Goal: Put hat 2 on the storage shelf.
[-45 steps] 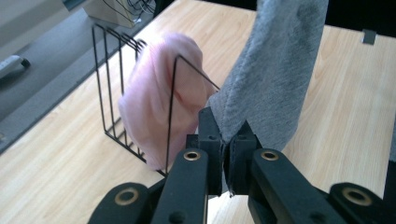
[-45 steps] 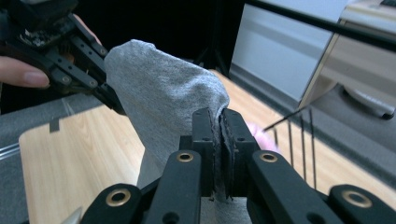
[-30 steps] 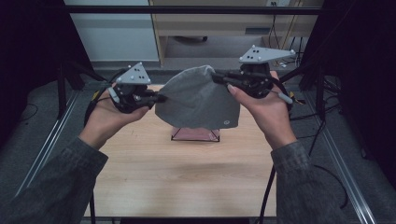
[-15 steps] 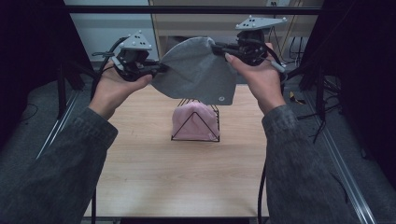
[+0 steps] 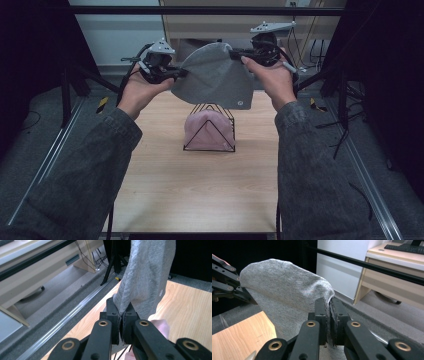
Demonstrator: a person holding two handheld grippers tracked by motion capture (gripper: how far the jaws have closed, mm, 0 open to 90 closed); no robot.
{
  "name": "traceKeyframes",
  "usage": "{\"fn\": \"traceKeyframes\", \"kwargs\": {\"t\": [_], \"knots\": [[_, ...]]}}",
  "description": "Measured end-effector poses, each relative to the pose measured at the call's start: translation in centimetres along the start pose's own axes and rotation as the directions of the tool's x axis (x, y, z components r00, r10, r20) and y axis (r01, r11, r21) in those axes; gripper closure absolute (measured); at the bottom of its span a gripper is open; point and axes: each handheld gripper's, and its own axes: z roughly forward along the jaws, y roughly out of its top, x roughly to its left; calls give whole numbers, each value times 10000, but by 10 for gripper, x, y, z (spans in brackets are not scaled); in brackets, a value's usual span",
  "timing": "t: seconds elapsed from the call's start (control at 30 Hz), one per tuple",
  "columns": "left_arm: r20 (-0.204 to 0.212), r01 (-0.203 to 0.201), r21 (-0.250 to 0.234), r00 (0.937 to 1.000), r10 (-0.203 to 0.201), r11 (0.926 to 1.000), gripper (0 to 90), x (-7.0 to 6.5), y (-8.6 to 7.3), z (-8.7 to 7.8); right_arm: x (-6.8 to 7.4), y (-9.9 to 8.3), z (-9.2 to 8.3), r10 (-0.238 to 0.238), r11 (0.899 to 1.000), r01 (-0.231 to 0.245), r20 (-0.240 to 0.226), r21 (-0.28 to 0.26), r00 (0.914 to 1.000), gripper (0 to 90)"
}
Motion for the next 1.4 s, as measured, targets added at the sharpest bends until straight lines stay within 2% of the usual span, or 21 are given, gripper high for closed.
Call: {"fn": "traceKeyframes", "kwargs": {"t": [0.1,0.13,0.27,0.37,0.57,0.9,1.13,1.4], "knots": [[-98,42,70,9999,-42,10000,874,3,-2,4,-2,-2,7,21,9999,-21,2,135,10000,853],[-95,172,34,9998,-171,9998,874,5,-3,7,-3,-3,9,14,9999,-14,4,146,10000,853],[-117,125,40,9999,-125,9999,874,6,-5,10,-6,-6,16,95,9996,-97,85,246,9999,853],[-90,167,218,9998,-166,9996,874,7,-11,16,-7,-9,19,80,9992,-83,77,401,9999,852],[34,368,279,9993,-369,9989,874,8,-22,24,-6,-14,24,-4,9985,1,62,547,10000,853],[124,433,529,9990,-440,9977,874,7,-34,34,-7,-33,31,161,9960,-161,10,878,9999,853],[150,408,601,9990,-417,9974,874,5,-37,36,-7,-42,29,294,9953,-291,-26,918,9996,853],[139,429,908,9989,-443,9949,874,3,-46,42,-5,-56,31,307,9936,-290,-144,1089,9994,852]]}}
